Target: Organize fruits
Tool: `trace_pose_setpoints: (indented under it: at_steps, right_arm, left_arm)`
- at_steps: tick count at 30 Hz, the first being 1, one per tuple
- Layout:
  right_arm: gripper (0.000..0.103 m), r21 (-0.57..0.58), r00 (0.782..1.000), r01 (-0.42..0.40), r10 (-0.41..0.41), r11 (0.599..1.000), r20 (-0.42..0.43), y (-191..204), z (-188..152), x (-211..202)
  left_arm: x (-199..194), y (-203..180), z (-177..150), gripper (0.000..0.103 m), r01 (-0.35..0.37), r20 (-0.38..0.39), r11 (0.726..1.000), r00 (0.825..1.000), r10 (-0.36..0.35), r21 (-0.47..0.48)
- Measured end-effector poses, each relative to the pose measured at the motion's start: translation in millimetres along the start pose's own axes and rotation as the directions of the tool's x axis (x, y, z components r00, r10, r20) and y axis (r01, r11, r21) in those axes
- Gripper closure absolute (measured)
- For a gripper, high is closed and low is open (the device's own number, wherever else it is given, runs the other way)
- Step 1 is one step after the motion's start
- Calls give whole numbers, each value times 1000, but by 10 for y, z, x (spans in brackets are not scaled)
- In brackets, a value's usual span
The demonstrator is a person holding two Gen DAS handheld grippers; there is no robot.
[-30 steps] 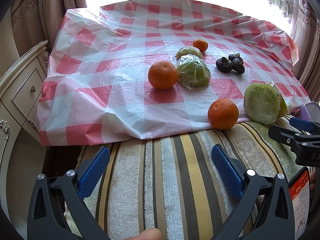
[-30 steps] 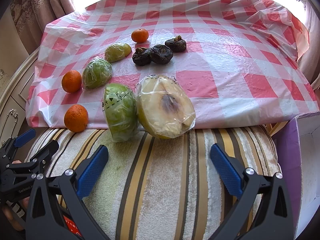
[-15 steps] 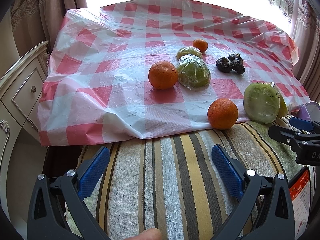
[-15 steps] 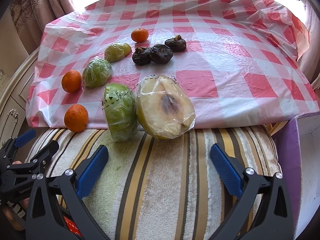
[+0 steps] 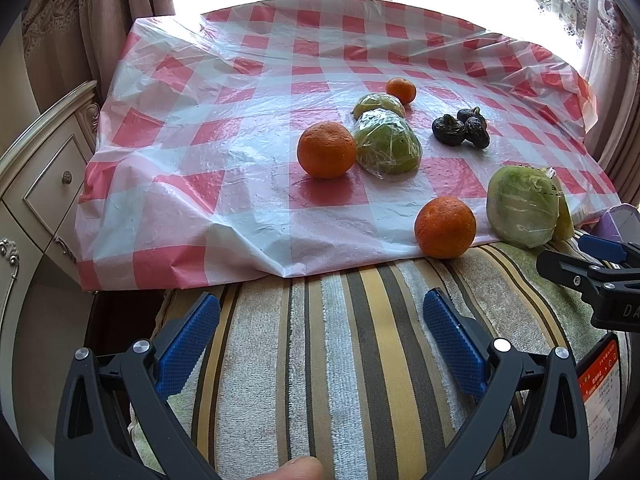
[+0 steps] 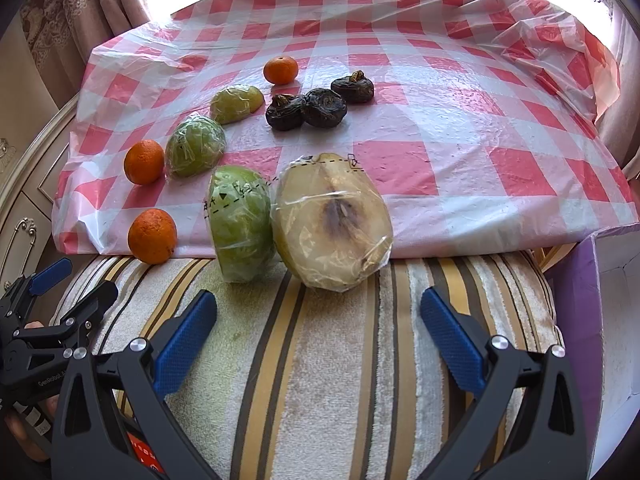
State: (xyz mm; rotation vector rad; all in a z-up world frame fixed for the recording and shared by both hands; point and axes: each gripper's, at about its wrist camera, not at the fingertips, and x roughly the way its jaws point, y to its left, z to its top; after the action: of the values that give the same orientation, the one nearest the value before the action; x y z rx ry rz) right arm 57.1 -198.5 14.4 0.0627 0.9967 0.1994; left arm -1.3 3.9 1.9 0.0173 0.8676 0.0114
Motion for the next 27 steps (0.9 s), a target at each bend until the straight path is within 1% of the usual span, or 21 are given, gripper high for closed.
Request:
trace_pose_setpoints:
  at_steps: [11, 17, 20, 23, 25, 27]
  right_arm:
    - [1, 4, 1000, -3, 3, 1000, 6, -13, -8, -6]
    - [1, 2, 1000, 0, 0, 1000, 5, -7, -20, -13]
    - [1, 4, 1000, -18, 18, 1000, -10, -33, -12, -37]
    - [1, -1, 997, -47, 47, 999, -54, -58, 40, -21]
    - [1, 13, 995, -75, 76, 997, -58, -95, 60, -29]
    - [1, 22, 995, -93, 93, 995, -38, -122, 53, -57]
  left_arm:
    - [-5, -26, -5, 4, -7, 1, 1000, 1000, 7, 5]
    - [15, -2, 3, 4, 11, -18, 1000, 1000, -11, -17]
    - [35, 53, 3, 4, 42, -36, 998, 998, -44, -52]
    - [43, 102, -10, 4, 77, -44, 994, 996, -81, -83]
    - [40, 87, -11, 4, 71, -47, 995, 996, -74, -77]
    - [15, 37, -2, 4, 45, -38, 998, 998, -47, -50]
